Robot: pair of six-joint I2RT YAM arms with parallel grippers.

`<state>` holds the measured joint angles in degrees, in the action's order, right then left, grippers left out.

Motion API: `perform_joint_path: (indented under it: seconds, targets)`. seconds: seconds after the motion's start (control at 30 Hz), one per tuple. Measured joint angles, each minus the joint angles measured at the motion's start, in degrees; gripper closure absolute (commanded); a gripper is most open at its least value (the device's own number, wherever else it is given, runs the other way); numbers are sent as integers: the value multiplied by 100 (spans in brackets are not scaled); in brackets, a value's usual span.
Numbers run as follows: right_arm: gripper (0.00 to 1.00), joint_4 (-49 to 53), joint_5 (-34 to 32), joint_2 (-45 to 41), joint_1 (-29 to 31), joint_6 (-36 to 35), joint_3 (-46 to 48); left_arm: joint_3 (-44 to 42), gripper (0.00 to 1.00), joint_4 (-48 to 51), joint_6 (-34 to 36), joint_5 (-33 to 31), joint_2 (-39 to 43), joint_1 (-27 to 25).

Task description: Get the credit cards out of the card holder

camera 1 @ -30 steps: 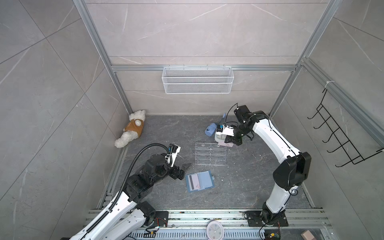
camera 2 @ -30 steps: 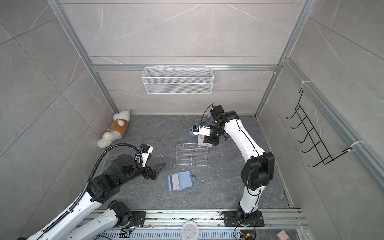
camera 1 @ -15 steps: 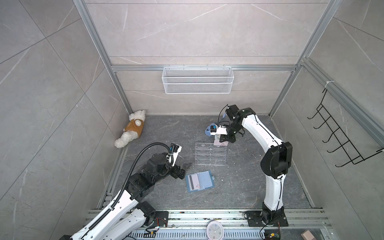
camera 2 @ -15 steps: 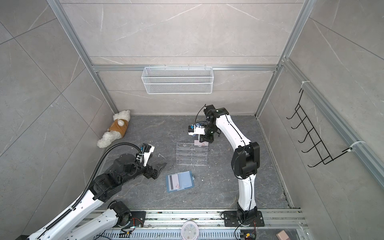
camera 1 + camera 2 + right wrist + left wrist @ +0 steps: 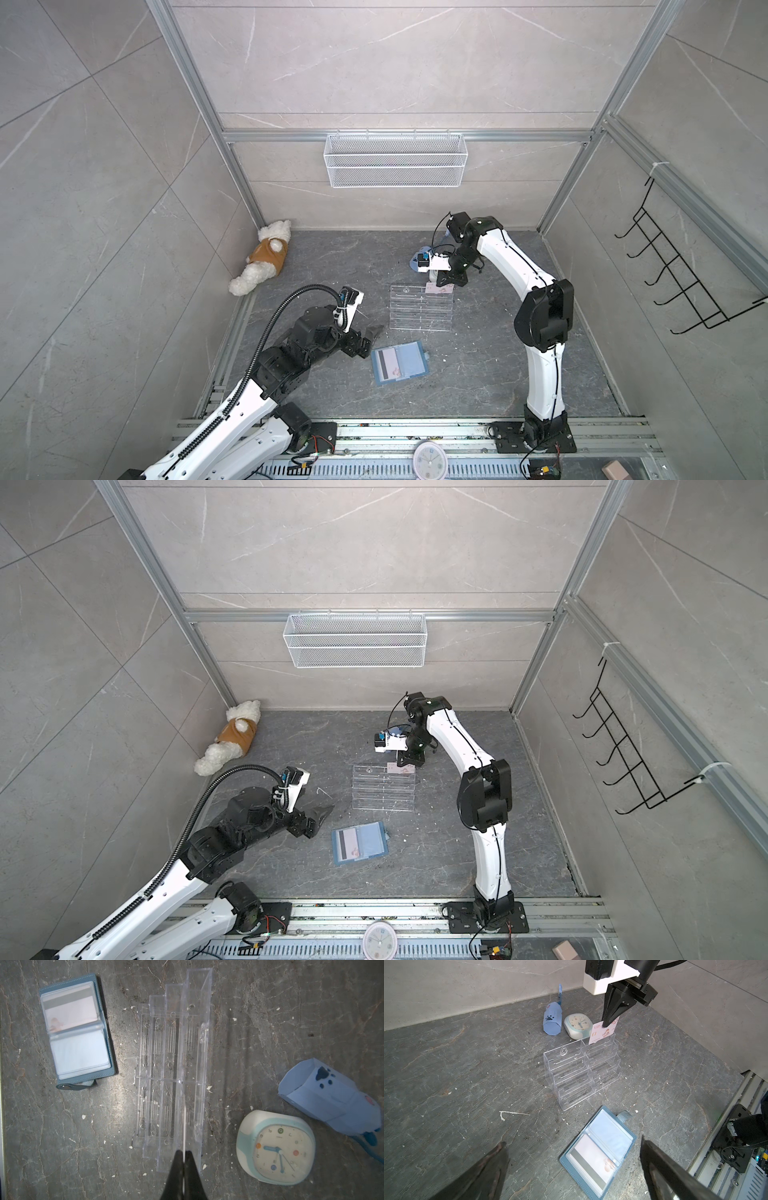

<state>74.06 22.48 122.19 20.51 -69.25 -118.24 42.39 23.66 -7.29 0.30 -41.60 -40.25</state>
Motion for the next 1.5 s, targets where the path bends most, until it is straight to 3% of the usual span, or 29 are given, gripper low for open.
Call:
perform_joint_path:
  seconds: [1.0,1.13,1.2,1.37,1.4,1.43,1.5]
  targets:
    - [98,96,48,308,37,63,-61,-11,0,2,2,20,-37,0]
    - [83,87,39,308,37,164,-61,-11,0,2,0,24,-37,0]
    - [65,59,33,308,37,229,-61,-11,0,2,0,22,-37,0]
    - [43,-44,-50,308,37,295,-105,-11,0,-11,-2,24,-42,0]
    - [26,-61,-57,308,37,326,-138,-11,0,-17,-4,24,-50,0]
    - [1,-79,-74,308,37,352,-179,-11,0,-17,-7,24,-66,0]
    - [0,-111,-92,306,37,372,-262,-11,0,-20,-20,26,-103,0]
